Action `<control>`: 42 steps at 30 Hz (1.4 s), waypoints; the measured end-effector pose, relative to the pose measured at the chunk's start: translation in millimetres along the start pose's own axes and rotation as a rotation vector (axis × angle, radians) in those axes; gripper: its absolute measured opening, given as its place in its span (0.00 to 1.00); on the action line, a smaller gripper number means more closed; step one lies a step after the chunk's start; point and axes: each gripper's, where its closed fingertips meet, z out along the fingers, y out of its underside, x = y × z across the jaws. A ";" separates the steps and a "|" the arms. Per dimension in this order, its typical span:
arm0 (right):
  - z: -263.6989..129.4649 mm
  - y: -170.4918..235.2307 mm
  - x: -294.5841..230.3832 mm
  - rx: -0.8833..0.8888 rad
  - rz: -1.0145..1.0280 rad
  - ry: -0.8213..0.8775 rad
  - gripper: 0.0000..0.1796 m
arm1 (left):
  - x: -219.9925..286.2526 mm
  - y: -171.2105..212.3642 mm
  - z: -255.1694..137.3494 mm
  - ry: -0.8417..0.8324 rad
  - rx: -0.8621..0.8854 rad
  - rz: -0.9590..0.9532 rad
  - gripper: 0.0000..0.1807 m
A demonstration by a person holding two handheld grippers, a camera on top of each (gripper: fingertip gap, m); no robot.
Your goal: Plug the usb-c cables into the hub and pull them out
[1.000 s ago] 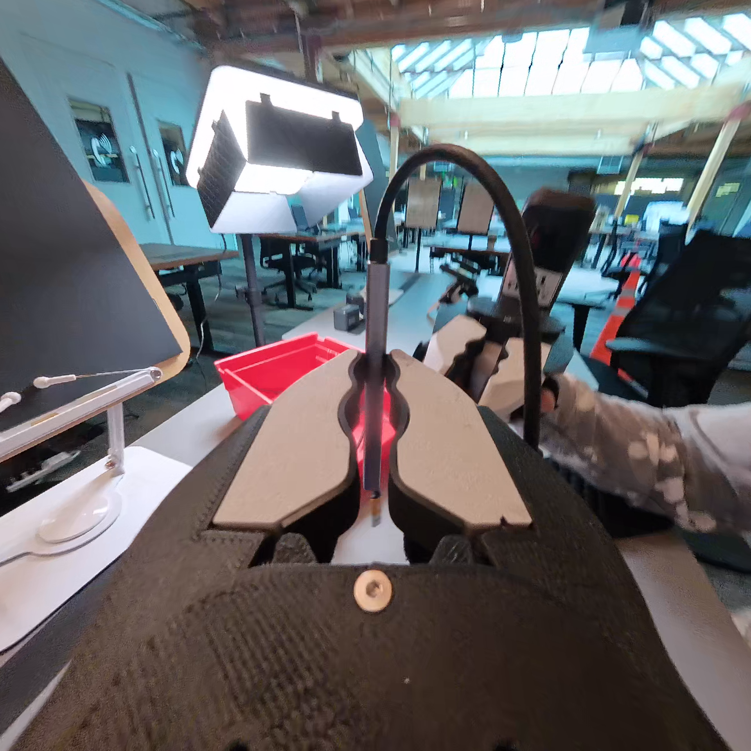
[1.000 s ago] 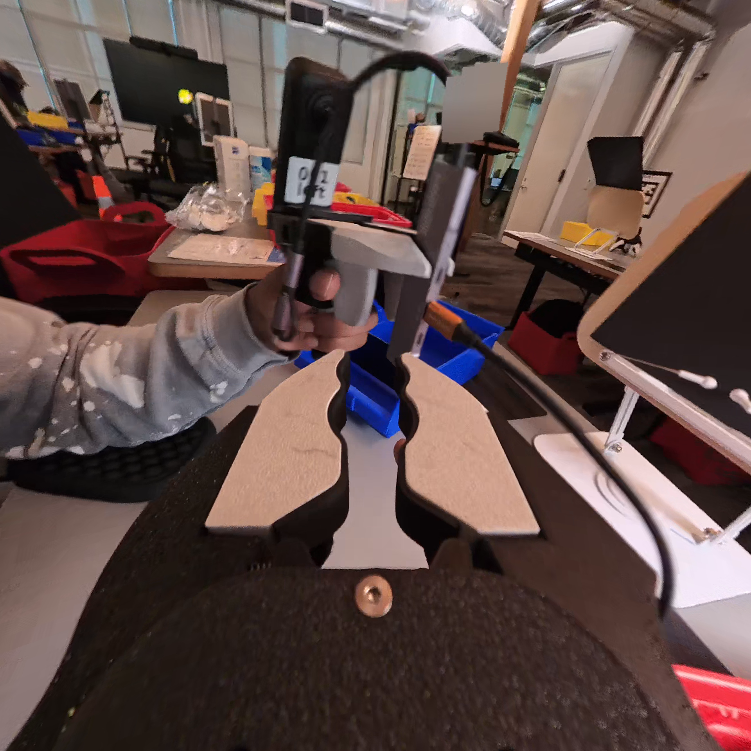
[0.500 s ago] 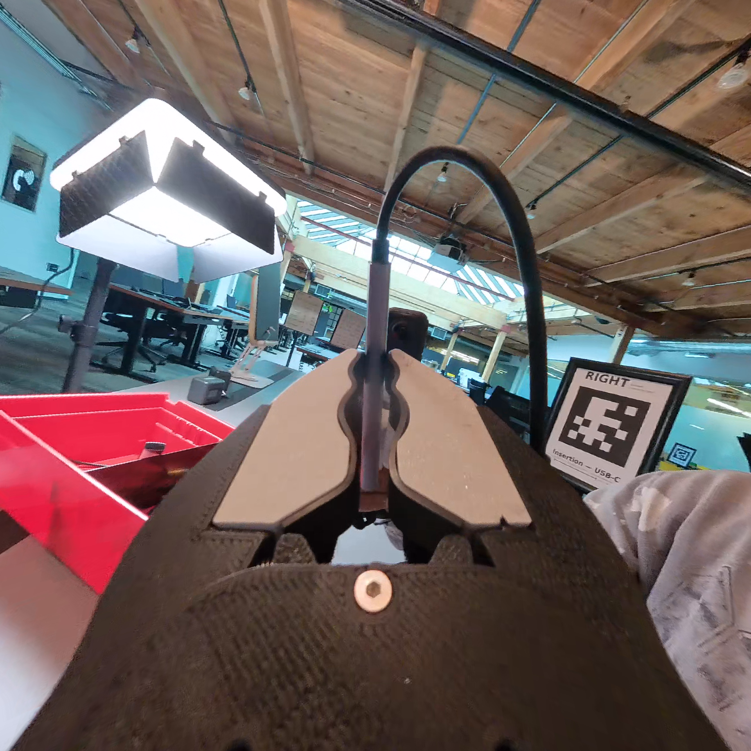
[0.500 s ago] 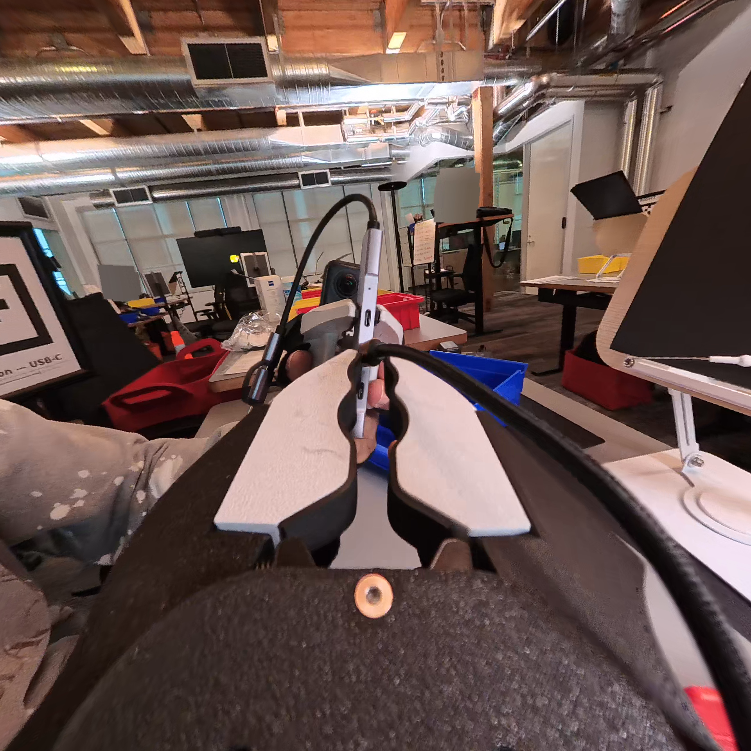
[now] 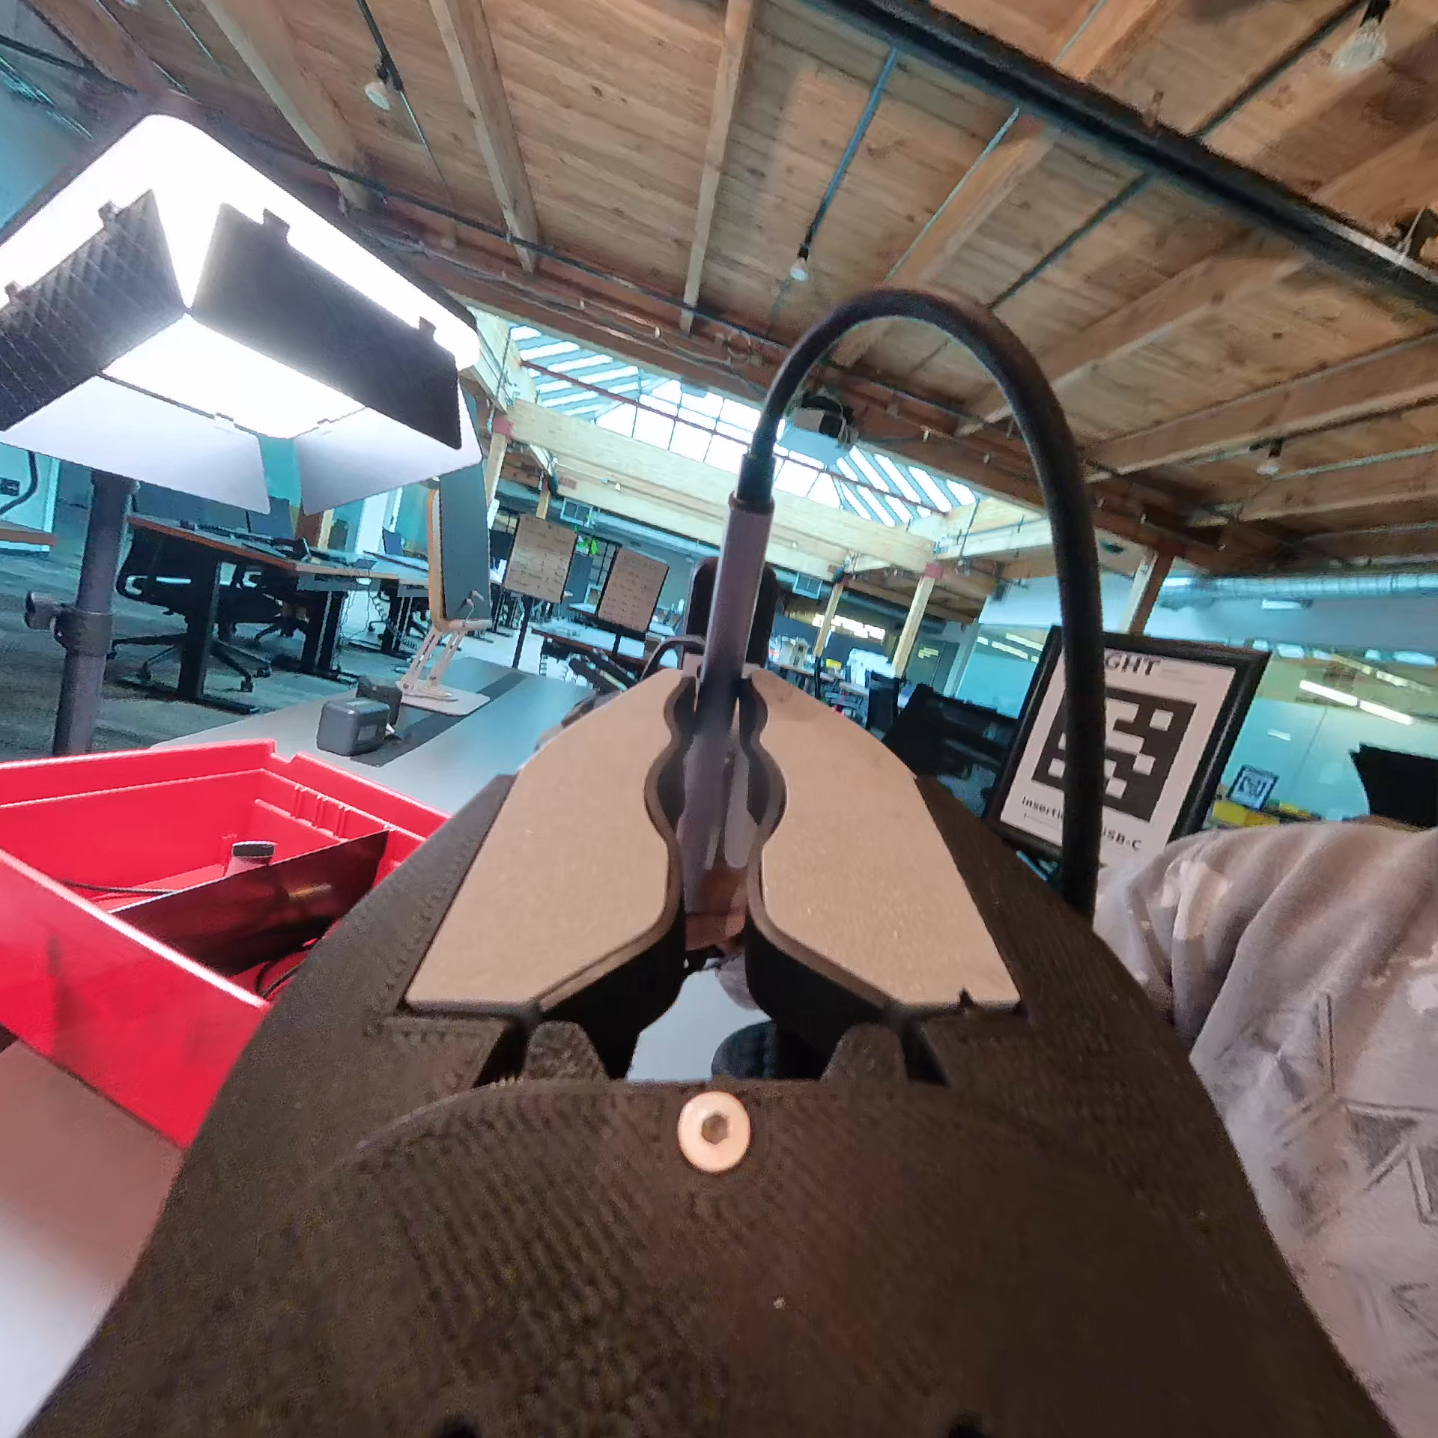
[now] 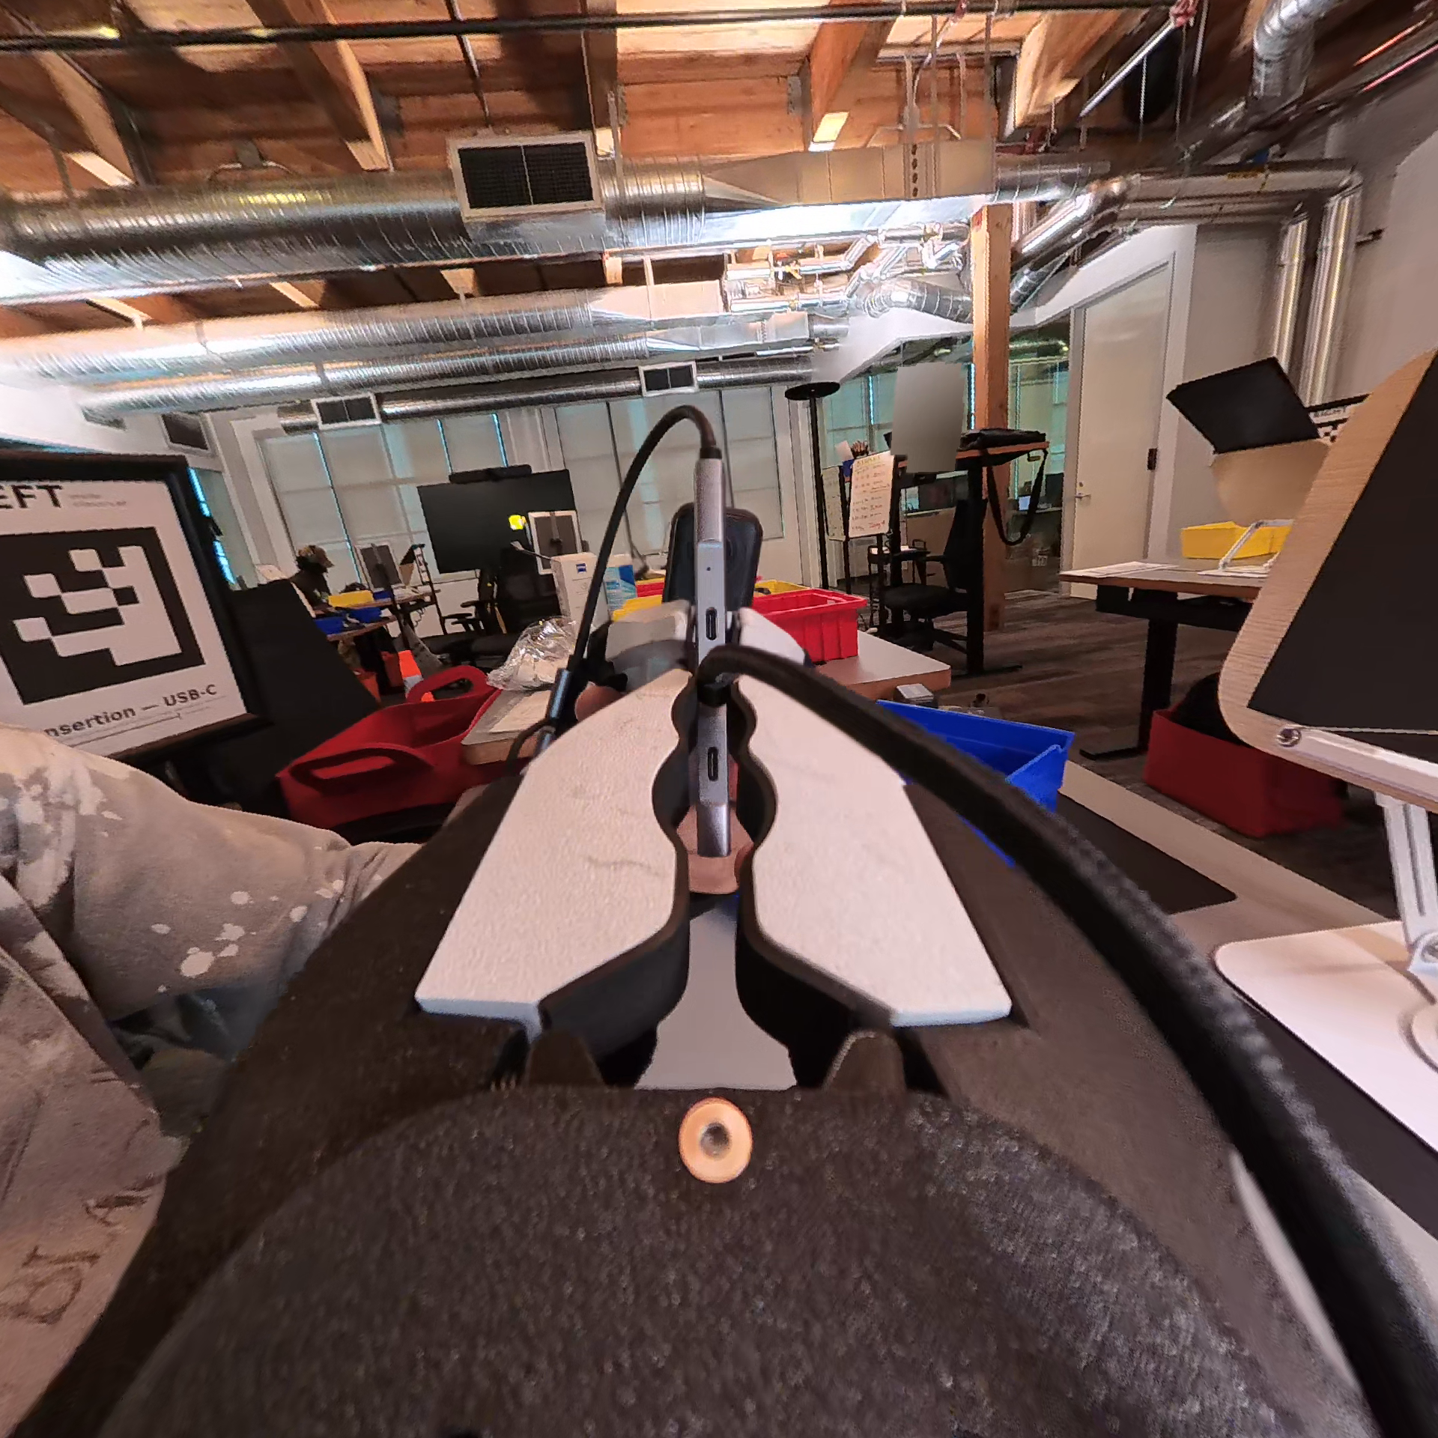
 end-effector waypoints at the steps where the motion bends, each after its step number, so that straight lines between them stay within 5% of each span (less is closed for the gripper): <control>1: -0.5 -1.9 -0.9 0.014 0.009 -0.008 0.03 | 0.7 1.5 -0.3 -0.002 -0.021 0.017 0.06; 9: -2.0 -5.9 -7.4 0.044 0.034 -0.055 0.03 | 7.6 10.1 2.0 -0.030 -0.120 0.163 0.12; 13: 0.1 -2.1 -7.0 0.031 0.020 -0.043 0.03 | 7.0 11.5 2.8 -0.047 -0.134 0.175 0.05; 36: 0.2 -10.4 -15.2 0.098 -0.043 -0.093 0.03 | 15.6 10.7 4.7 -0.070 -0.281 0.239 0.05; 39: -51.5 -70.5 9.2 0.379 0.064 -0.070 0.03 | 2.6 -16.9 -21.0 -0.143 -0.204 0.227 0.05; 42: -69.7 -69.9 16.4 0.152 -0.185 0.125 0.04 | -14.8 -51.3 -71.0 -0.248 -0.171 0.226 0.05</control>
